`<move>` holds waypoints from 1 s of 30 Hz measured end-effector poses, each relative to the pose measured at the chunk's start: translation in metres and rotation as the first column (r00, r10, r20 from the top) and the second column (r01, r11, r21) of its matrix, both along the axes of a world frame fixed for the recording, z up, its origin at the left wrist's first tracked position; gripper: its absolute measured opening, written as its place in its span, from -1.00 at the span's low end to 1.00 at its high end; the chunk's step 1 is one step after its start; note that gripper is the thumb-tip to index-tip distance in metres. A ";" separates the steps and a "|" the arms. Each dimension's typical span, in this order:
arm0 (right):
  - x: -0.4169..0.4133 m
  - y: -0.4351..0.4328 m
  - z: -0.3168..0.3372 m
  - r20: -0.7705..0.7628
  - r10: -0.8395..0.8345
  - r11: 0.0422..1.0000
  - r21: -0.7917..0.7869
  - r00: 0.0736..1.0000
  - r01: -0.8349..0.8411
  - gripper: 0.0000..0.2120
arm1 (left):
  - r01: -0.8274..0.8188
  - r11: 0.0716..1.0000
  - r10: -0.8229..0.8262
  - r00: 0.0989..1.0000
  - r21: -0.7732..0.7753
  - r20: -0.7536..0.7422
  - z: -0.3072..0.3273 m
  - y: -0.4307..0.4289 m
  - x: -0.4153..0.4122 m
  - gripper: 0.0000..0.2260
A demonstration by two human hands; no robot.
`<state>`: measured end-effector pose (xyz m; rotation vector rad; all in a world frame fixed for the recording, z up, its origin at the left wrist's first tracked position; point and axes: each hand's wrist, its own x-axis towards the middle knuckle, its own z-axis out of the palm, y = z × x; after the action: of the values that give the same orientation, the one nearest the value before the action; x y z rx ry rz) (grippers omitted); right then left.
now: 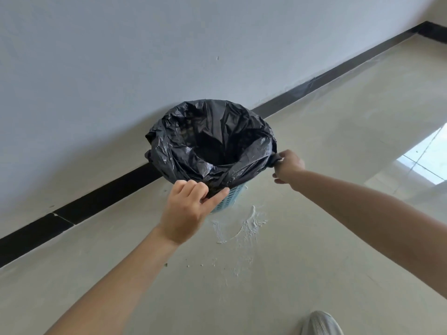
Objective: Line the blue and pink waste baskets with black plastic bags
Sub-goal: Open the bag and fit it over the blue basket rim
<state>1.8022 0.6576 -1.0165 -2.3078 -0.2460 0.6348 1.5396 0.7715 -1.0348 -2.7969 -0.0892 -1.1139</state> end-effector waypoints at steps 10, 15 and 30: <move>-0.036 0.015 0.007 -0.015 -0.188 0.903 0.391 0.982 0.179 -0.60 | -0.193 0.871 0.300 0.937 -0.452 0.178 0.040 0.004 0.020 -0.86; -0.051 0.014 -0.008 0.123 -0.211 0.910 0.388 0.970 0.148 -0.71 | -0.496 0.457 0.554 0.808 -0.739 -0.200 0.031 0.027 0.029 -0.53; -0.026 0.011 -0.028 0.227 0.259 0.966 -0.038 0.939 -0.257 -0.78 | -0.147 0.654 0.367 0.920 -0.742 0.141 -0.032 0.008 -0.007 -0.92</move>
<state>1.7758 0.6687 -1.0446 -2.3773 -0.6664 0.4925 1.5329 0.7794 -1.0673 -3.0335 -1.1821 -1.6680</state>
